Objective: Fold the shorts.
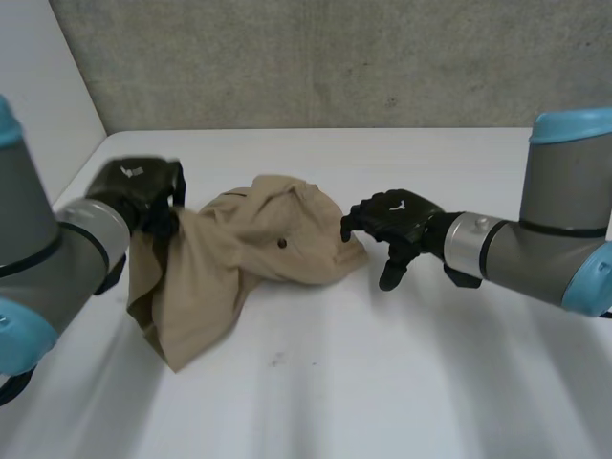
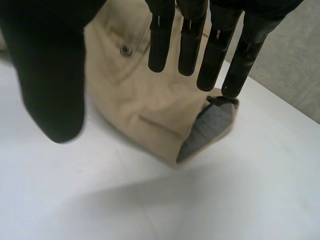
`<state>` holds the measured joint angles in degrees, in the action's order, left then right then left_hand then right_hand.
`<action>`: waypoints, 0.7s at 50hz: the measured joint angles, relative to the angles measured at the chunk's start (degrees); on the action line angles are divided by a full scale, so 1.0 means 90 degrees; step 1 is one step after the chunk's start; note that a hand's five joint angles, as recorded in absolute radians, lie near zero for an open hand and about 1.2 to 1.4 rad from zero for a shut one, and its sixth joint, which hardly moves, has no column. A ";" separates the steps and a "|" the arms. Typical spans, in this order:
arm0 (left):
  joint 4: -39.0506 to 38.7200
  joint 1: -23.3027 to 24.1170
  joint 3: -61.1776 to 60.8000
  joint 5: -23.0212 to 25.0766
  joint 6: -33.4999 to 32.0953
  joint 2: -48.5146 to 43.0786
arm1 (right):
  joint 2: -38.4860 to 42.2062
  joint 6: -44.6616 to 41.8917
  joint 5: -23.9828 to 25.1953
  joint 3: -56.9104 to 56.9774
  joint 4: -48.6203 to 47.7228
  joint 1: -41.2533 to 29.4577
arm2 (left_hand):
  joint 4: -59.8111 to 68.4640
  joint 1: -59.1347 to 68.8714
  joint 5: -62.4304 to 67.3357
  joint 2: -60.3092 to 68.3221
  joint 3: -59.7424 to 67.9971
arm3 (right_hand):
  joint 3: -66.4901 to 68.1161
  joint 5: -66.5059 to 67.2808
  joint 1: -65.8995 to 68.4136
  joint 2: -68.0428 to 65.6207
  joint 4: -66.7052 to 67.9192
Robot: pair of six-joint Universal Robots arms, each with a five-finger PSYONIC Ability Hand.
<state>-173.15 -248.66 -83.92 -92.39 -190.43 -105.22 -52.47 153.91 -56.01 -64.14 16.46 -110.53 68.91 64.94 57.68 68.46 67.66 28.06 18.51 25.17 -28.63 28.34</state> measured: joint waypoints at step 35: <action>-0.0209 -0.0621 0.1097 -0.0500 -0.0692 -0.1880 | 0.2012 0.0095 -0.1621 0.1267 -0.2090 -0.1088 | -0.0637 -0.0050 -0.0478 -0.0592 -0.0506 | 0.0027 0.0019 0.0001 -0.0015 0.0015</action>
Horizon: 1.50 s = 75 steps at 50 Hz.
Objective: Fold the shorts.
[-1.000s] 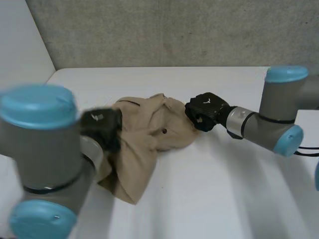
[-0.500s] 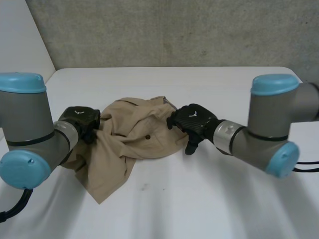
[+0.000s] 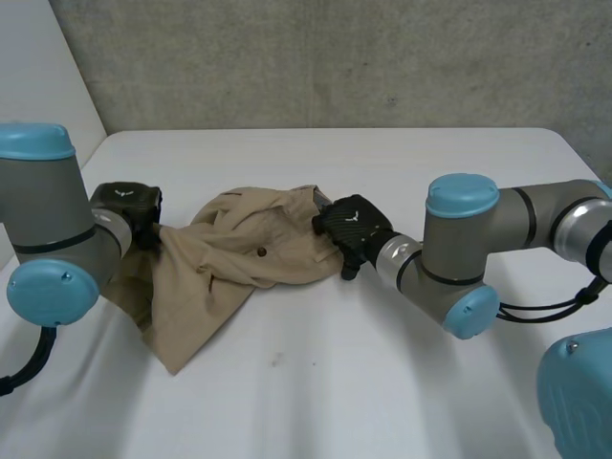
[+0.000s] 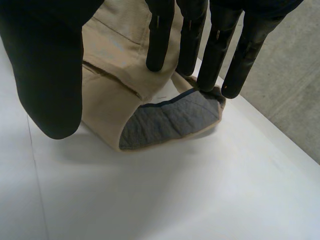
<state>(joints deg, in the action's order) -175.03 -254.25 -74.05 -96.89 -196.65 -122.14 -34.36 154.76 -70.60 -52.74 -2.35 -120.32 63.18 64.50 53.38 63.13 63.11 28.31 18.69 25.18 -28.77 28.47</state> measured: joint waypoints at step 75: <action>-0.0818 0.1334 -0.4294 -0.0331 0.1584 0.2538 | -0.4501 0.0533 -0.1218 -0.3426 0.1024 0.0786 | -0.3558 -0.3641 -0.3613 -0.3556 -0.3575 | 0.4318 0.4037 0.3306 -0.4316 0.4422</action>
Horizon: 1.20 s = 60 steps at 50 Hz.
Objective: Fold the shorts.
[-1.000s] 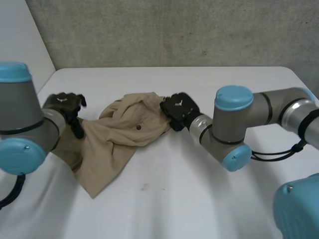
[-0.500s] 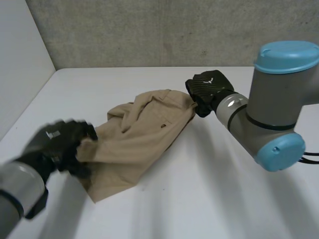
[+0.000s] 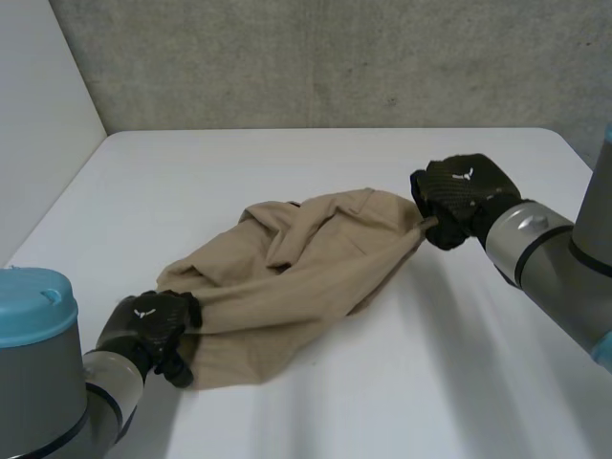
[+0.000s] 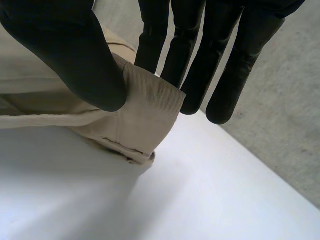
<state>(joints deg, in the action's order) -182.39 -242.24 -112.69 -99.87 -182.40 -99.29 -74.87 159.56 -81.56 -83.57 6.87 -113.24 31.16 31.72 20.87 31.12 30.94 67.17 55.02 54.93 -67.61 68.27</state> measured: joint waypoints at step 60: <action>0.0519 0.0450 0.2139 -0.0174 -0.1328 0.2271 | -0.0668 -0.1128 0.0175 0.0452 0.0320 0.0323 | 0.4135 0.3648 0.3895 0.4163 0.4113 | 0.0000 0.0001 0.0001 0.0000 0.0001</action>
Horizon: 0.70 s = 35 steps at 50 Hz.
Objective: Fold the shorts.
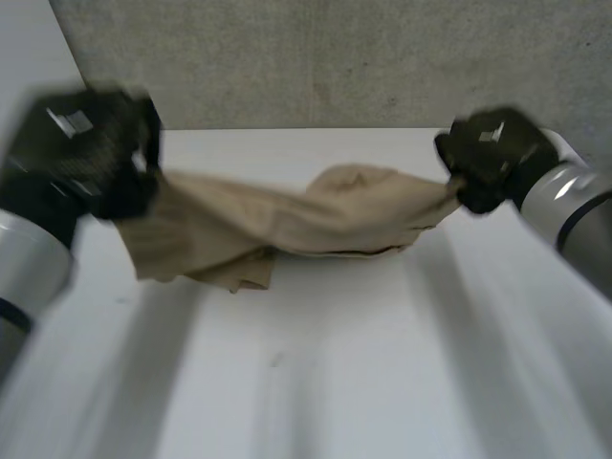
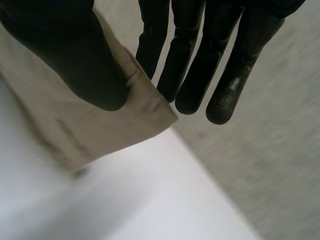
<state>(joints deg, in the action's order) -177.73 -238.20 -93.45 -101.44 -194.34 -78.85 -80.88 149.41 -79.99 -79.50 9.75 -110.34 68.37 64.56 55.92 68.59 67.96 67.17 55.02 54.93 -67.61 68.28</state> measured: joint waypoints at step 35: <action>0.0524 -0.0455 0.3856 -0.0086 -0.0018 -0.3305 | 0.1321 -0.0001 -0.0415 0.2193 -0.0044 -0.0045 | 0.0026 0.0005 0.0007 0.0023 0.0037 | 0.0065 0.0015 0.0000 -0.0018 0.0002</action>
<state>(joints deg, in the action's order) -173.01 -242.29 -58.74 -102.21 -194.51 -108.60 -68.99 149.40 -83.73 -59.76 9.36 -110.74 68.61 64.60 55.98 68.79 68.29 67.75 55.16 54.93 -67.78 68.30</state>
